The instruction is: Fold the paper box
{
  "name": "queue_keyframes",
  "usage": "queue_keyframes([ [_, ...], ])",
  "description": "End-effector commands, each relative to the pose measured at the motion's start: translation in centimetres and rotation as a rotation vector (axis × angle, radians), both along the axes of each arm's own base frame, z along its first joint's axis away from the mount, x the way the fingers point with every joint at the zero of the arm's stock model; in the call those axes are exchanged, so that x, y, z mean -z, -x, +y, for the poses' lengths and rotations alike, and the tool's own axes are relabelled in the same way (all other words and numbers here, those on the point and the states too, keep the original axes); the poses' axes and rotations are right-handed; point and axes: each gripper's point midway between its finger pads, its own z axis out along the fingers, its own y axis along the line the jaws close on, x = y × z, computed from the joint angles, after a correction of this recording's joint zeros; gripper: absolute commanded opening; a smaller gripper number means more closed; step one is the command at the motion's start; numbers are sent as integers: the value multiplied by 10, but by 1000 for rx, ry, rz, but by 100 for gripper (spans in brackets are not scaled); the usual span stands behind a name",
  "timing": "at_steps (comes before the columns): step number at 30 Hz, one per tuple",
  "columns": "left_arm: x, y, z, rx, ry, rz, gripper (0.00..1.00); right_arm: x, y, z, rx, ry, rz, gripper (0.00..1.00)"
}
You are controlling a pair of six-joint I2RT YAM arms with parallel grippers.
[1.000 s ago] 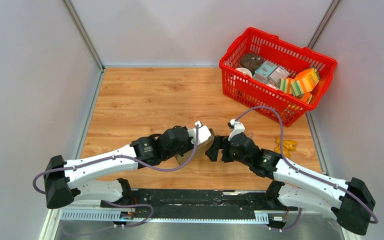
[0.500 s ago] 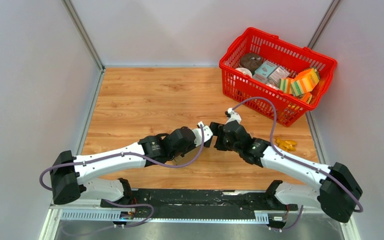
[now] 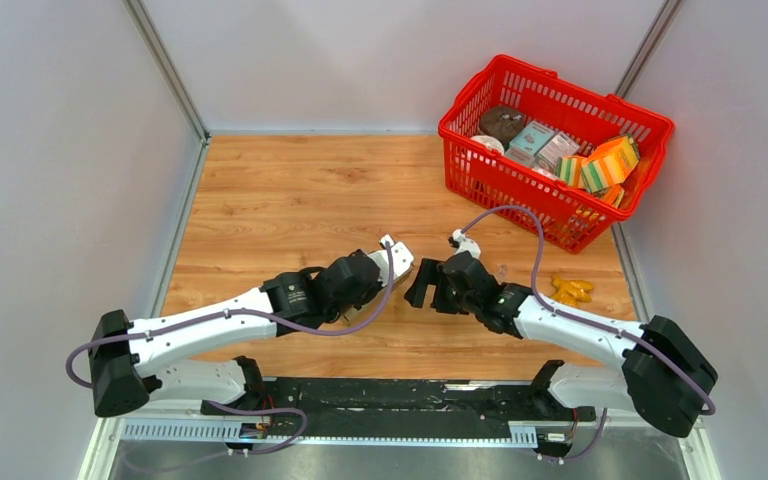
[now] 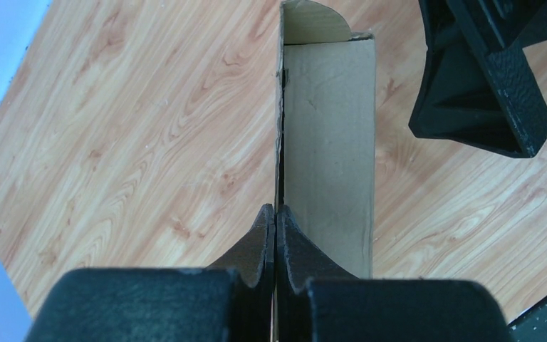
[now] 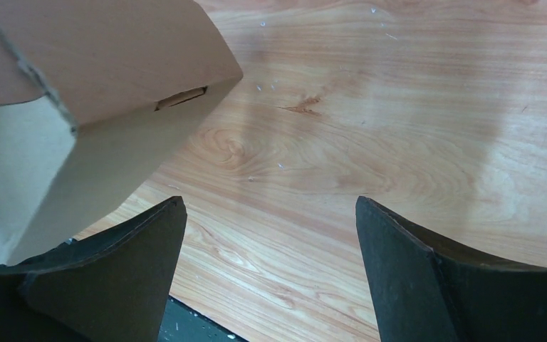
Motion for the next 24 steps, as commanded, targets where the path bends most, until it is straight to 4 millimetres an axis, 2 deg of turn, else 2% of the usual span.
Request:
queue_keyframes([
  [1, -31, -3, -5, -24, 95, -37, 0, -7, -5, 9, -7, -39, -16, 92],
  [3, -26, -4, -3, -36, 73, -32, 0, -14, -4, 9, -18, -43, -28, 92],
  [6, -18, -9, 2, -71, 19, -35, 0, -40, -2, 6, -25, -98, -83, 93],
  [8, -15, -10, 4, -85, -6, -35, 0, -65, -5, 11, -35, -159, -145, 94],
  [10, -12, -11, 2, -86, -17, -29, 0, -80, -14, 14, -20, -186, -194, 97],
  [13, -13, -11, -3, -77, 4, -22, 0, -86, -34, 26, -10, -195, -193, 97],
  [18, -17, -11, -8, -74, 30, -25, 0, -76, -55, 44, -14, -155, -181, 97],
  [19, -17, -10, -9, -68, 37, -20, 0, -67, -58, 45, -11, -133, -167, 97],
  [24, -22, -10, -12, -67, 63, -19, 0, -40, -53, 39, -1, -97, -123, 97],
])
